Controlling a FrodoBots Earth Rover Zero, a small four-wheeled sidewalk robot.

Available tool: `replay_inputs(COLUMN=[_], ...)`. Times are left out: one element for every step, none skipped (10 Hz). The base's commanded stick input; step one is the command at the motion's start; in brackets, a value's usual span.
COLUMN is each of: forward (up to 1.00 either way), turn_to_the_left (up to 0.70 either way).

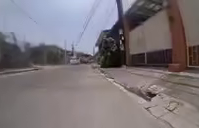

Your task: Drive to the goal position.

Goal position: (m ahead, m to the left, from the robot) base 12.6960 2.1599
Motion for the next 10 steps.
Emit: replay_inputs(forward=[1.00, 1.00, 1.00, 1.00, 1.00, 1.00, 1.00, 1.00, 1.00, 1.00], turn_to_the_left=[-0.03, -0.03, -0.03, -0.03, -0.03, -0.03, -0.03, -0.03, -0.03, -0.03])
